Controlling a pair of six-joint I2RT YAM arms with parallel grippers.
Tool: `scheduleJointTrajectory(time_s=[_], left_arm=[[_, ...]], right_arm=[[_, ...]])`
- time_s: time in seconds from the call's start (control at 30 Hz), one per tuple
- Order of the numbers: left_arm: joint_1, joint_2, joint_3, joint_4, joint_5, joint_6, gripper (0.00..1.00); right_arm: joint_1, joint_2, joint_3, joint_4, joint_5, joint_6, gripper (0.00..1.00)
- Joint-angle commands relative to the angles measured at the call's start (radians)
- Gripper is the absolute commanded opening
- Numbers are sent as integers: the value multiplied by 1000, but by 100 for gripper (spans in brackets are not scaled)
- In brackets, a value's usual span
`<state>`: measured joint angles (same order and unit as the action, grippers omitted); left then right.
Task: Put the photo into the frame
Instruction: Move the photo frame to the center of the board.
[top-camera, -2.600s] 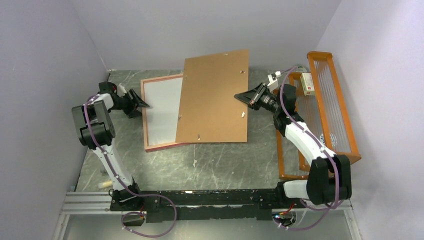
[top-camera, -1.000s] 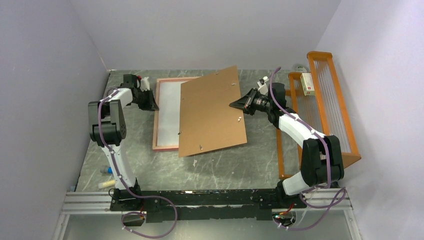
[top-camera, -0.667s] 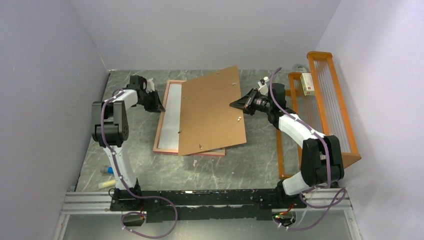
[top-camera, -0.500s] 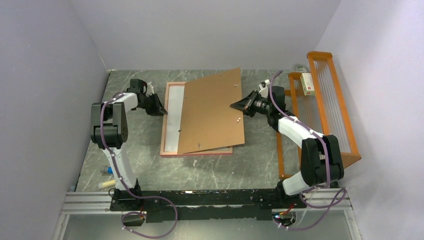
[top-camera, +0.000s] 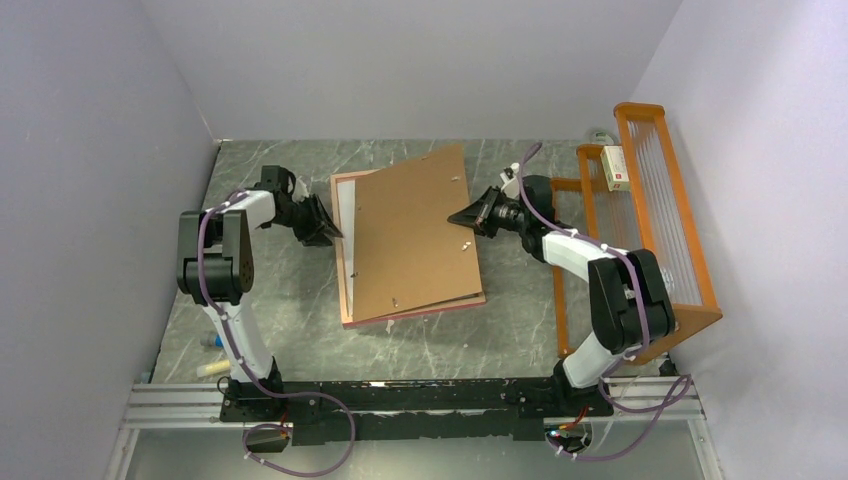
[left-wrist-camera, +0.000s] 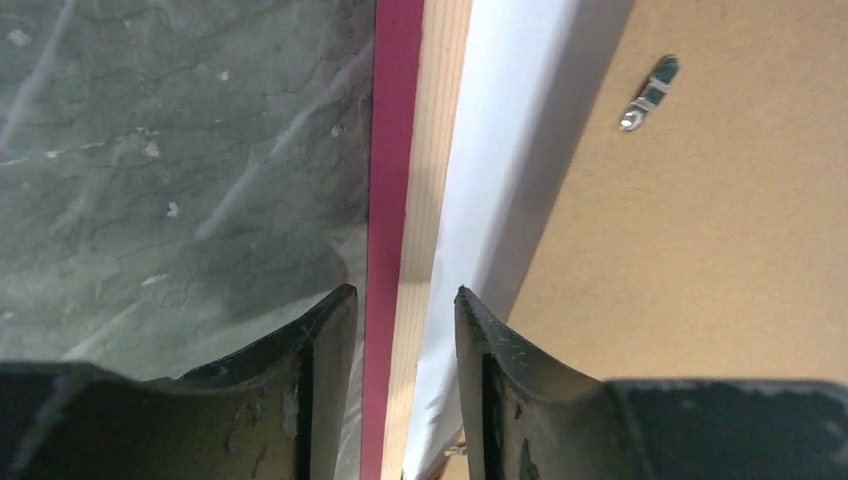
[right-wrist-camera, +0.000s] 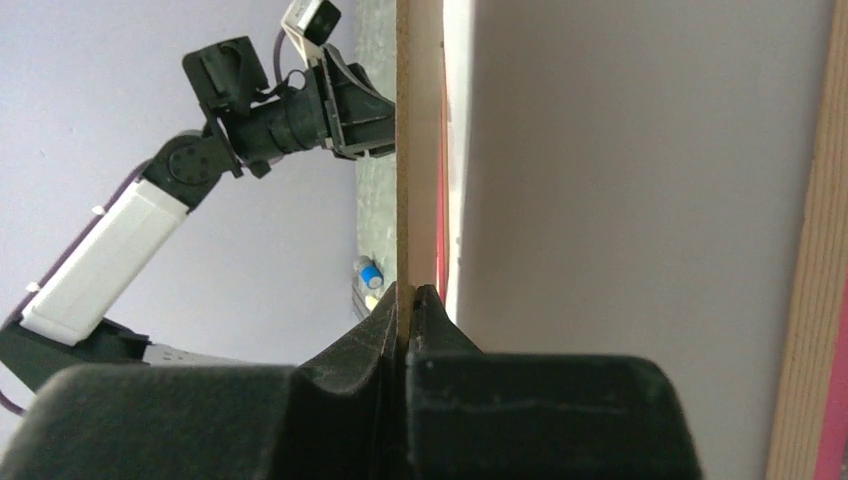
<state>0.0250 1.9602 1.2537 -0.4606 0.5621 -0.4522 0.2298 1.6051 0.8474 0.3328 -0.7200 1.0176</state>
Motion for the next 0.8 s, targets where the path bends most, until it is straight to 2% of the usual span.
scheduleJointTrajectory(time_s=[0.0,0.23,0.53,0.77], left_arm=[[23,-85,38,-41,-10,12,47],[62,-99,6,-20,35,0,51],[87,-125,-61,17,181,4,48],[76,-260,-128,-10,125,6,40]], right_arm=[[-2,8,87,60,-75,-62,0],[1,62,131,69,-129,-79,0],[8,73,129,159,-151,-14,0],[11,60,85,388,-150,103,0]])
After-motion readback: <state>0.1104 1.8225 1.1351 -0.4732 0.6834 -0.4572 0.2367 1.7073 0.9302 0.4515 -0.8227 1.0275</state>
